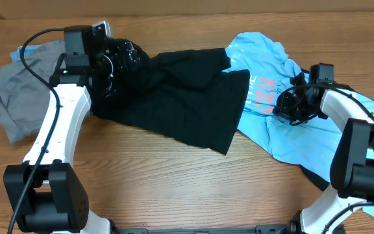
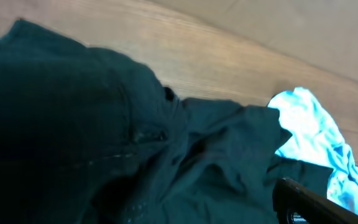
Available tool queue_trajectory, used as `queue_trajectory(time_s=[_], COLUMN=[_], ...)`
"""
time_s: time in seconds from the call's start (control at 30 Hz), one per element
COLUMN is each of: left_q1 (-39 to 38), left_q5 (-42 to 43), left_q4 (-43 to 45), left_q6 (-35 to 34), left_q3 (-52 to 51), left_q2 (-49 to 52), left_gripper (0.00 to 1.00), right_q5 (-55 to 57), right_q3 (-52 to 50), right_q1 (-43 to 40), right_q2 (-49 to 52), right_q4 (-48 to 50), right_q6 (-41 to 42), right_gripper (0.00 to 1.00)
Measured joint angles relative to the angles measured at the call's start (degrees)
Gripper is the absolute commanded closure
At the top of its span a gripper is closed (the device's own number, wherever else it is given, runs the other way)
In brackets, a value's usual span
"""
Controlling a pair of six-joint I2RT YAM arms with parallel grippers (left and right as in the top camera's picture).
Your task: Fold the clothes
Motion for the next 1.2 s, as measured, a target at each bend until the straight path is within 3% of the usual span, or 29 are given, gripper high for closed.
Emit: queue_trajectory(time_s=[0.17,0.23,0.33,0.47,0.57,0.63,0.77,0.83,0.97,1.2], left_q1=[0.0,0.0,0.0,0.0,0.0,0.0,0.0,0.0,0.0,0.0], left_q5=[0.4,1.3,1.7,1.9,1.9,1.9,1.9,1.9,1.9,1.9], left_q4=[-2.7,-2.7,-3.4,-5.1,-5.2,-5.2,-5.2,-5.2,-5.3,-5.3], left_q6=[0.0,0.0,0.0,0.0,0.0,0.0,0.0,0.0,0.0,0.0], left_q3=[0.0,0.0,0.0,0.0,0.0,0.0,0.0,0.0,0.0,0.0], left_q2=[0.0,0.0,0.0,0.0,0.0,0.0,0.0,0.0,0.0,0.0], left_gripper=[0.0,0.0,0.0,0.0,0.0,0.0,0.0,0.0,0.0,0.0], right_q5=[1.4,9.2,21.3,29.6,29.1,22.8,5.1,2.9,9.1,17.4], right_q3=[1.1,3.4,9.6,16.1,22.3,25.3,31.2,31.6,27.9,24.7], right_q1=[-0.3,-2.1,-14.1,-26.6,-33.9,-35.7,-27.8,-21.0,-7.2,-4.9], right_q2=[2.6,3.1,6.1,7.7,7.7,7.7,7.4,7.3,8.0,15.0], right_q4=[4.3,5.7,5.1,1.6,-0.6,-1.8,-12.2,-17.5,-20.7,-10.8], right_q6=[2.2,4.0,8.3,12.5,16.2,14.5,-1.4,-7.9,-14.8,-15.7], right_gripper=[0.94,0.94,0.94,0.92,0.91,0.91,0.96,0.96,0.96,0.96])
